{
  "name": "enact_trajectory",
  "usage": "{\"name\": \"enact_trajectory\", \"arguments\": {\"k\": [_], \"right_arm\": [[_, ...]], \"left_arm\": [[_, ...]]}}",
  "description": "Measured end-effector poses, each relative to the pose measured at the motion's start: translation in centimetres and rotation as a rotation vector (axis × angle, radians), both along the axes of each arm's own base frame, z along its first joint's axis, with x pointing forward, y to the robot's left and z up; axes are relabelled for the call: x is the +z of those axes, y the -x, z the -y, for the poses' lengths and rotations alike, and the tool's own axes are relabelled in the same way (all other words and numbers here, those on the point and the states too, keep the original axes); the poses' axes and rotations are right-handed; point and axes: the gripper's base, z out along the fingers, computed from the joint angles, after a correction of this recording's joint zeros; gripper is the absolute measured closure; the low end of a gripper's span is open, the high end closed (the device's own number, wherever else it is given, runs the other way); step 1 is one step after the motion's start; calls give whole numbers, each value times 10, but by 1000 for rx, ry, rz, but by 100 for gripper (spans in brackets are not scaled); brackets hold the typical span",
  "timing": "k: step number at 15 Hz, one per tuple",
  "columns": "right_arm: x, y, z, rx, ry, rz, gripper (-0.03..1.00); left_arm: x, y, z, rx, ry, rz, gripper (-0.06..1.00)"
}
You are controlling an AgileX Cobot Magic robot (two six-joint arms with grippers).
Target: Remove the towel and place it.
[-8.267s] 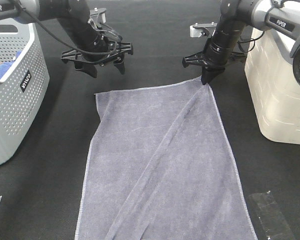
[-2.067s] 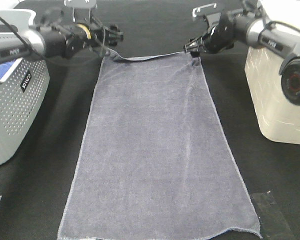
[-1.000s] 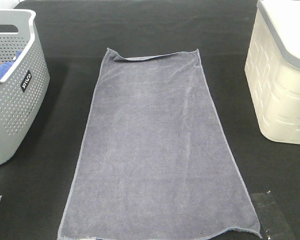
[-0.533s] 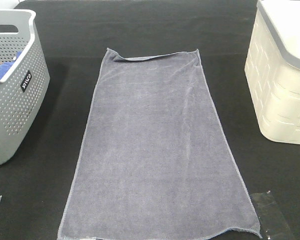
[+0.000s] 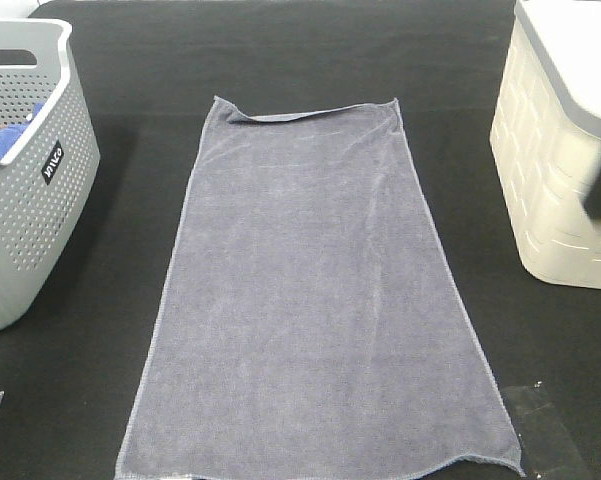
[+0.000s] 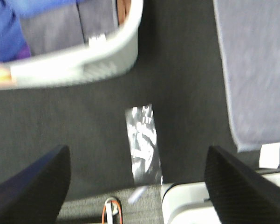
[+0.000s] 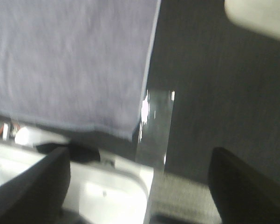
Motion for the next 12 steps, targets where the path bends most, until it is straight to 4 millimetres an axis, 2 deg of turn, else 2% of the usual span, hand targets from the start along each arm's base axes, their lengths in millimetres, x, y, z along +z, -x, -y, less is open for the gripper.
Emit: {"name": "enact_trajectory", "arguments": {"k": [4, 6, 8, 10, 12], "right_arm": [[-39, 79, 17, 5, 2, -5, 21], [-49, 108, 23, 11, -16, 91, 21], [-51, 127, 28, 31, -37, 229, 21], [-45, 144, 31, 54, -56, 393, 21], [-47, 154, 35, 63, -57, 490, 21]], "left_arm": [[-38, 65, -20, 1, 15, 27, 19], [-51, 94, -29, 0, 36, 99, 19], [-61, 115, -35, -29, 48, 171, 19], [-61, 132, -38, -85, 68, 270, 19], [-58, 143, -40, -154, 63, 362, 19]]}}
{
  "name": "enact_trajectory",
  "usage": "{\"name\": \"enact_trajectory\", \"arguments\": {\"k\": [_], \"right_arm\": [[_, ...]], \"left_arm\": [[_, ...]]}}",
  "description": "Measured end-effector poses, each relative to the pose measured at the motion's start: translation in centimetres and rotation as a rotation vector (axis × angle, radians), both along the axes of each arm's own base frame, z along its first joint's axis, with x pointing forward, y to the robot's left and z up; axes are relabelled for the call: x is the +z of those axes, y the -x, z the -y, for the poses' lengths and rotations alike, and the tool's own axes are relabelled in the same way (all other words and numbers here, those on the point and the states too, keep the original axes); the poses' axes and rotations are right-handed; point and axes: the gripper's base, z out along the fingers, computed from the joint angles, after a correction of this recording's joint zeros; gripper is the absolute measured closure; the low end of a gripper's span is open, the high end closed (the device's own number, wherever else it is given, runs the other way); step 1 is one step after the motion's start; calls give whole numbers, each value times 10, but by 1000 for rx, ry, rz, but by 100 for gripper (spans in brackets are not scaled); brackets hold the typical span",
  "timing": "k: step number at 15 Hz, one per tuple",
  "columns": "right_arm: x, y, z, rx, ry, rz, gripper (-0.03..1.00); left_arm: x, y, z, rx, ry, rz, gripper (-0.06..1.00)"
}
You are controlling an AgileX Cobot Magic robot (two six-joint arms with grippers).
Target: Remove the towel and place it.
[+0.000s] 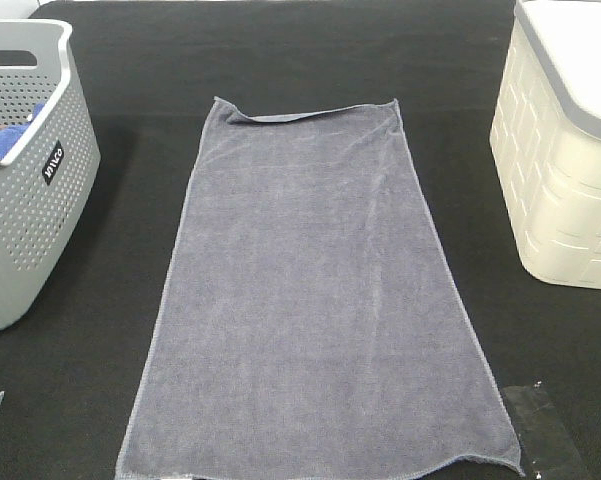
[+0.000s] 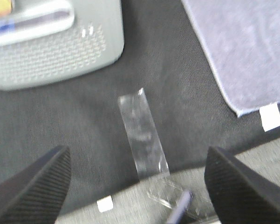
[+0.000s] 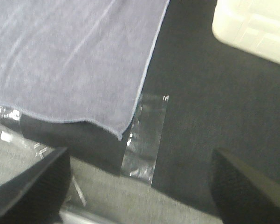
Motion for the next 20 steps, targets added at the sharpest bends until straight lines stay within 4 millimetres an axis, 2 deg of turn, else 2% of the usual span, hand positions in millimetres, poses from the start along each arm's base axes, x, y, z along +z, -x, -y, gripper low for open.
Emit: {"name": "enact_trajectory", "arguments": {"k": [2, 6, 17, 20], "right_arm": [[2, 8, 2, -1, -9, 70, 21], [2, 8, 3, -4, -3, 79, 21], [2, 8, 3, -6, -1, 80, 21], [2, 7, 6, -120, 2, 80, 21]], "left_arm": [[0, 4, 0, -34, -1, 87, 19], [-1, -2, 6, -62, 52, 138, 19], [-4, -3, 9, -79, 76, 137, 19], [-4, -4, 7, 28, 70, 141, 19]]}}
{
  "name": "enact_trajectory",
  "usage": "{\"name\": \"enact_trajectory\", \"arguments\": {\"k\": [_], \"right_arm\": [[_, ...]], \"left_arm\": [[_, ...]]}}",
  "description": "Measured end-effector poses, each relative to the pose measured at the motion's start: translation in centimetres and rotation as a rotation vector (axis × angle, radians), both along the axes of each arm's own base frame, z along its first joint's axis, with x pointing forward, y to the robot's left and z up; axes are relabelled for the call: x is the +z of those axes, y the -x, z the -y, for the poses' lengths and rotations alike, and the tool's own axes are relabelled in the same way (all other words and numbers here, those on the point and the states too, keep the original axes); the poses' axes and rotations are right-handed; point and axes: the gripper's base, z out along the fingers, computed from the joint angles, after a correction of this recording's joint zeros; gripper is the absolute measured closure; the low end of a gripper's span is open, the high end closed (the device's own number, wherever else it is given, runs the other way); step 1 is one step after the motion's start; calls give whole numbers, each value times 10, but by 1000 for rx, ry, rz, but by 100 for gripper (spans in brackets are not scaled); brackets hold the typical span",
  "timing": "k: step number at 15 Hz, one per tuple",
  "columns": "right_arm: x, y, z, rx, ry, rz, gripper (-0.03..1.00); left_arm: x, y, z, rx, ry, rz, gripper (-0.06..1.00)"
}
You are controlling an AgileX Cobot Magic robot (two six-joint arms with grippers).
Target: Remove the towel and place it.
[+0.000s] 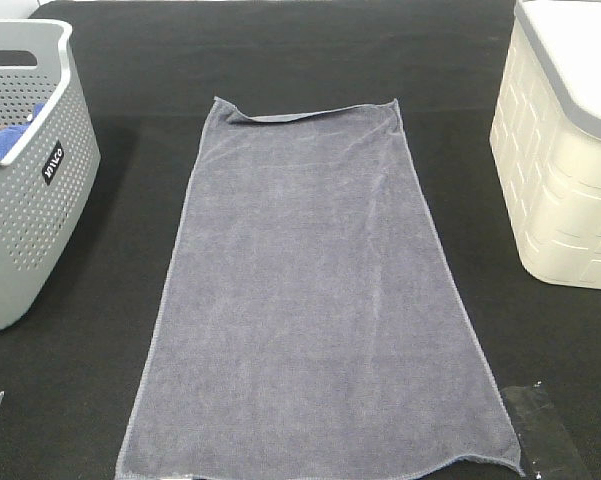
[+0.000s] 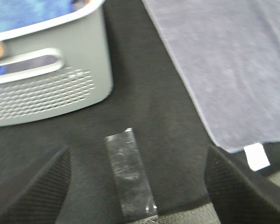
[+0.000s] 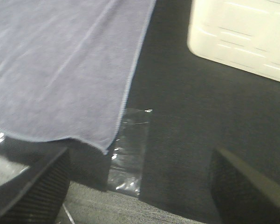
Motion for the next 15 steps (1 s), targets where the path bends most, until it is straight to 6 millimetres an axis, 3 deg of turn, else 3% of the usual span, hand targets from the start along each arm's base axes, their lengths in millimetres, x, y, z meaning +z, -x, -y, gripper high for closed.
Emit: {"name": "enact_trajectory", "arguments": {"k": [4, 7, 10, 15], "right_arm": [[2, 12, 2, -102, -4, 87, 21], [2, 25, 2, -102, -8, 176, 21], [2, 35, 2, -101, -12, 246, 21], [1, 35, 2, -101, -12, 245, 21]], "left_arm": [[1, 4, -3, 191, 5, 37, 19], [1, 21, -3, 202, 14, 146, 19], [1, 22, -3, 202, 15, 153, 19], [1, 22, -3, 202, 16, 152, 19]]}}
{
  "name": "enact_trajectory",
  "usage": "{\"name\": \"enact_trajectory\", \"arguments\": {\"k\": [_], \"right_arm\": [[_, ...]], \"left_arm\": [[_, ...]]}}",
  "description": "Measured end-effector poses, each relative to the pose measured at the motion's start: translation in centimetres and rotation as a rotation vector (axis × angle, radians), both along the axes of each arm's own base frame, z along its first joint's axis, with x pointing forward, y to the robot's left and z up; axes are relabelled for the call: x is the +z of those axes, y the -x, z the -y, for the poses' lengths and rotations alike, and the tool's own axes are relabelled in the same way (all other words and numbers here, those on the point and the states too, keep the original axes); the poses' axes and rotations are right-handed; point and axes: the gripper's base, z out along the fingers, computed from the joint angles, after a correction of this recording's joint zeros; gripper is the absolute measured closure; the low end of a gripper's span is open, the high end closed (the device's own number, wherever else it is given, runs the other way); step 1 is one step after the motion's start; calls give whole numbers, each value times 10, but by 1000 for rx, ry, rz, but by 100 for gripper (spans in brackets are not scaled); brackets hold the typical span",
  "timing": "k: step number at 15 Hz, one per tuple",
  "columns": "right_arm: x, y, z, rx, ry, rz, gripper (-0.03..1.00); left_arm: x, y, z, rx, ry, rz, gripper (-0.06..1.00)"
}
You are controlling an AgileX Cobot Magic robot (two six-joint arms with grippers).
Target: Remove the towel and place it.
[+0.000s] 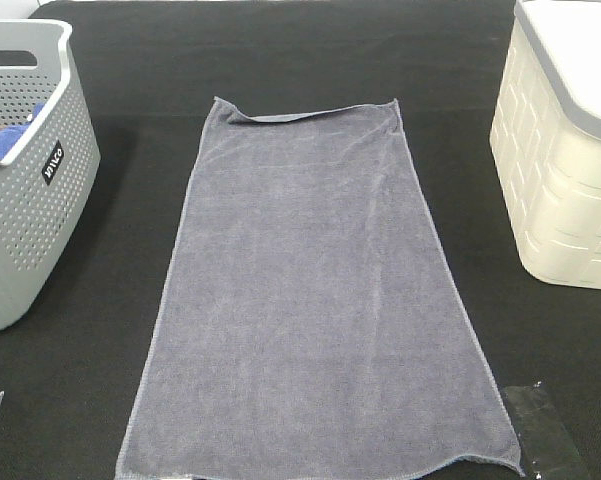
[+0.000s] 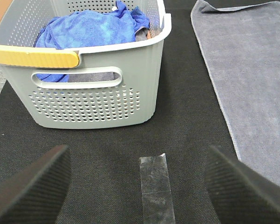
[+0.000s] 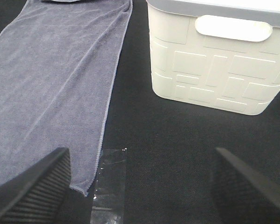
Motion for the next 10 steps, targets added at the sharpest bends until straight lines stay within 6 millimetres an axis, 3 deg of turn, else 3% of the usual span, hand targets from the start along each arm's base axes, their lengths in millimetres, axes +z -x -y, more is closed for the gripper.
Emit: {"name": "enact_trajectory", "arguments": {"k": [10], "right_arm": [[-1, 0, 0, 0, 0, -3, 21]], "left_arm": [[0, 0, 0, 0, 0, 0, 19]]}}
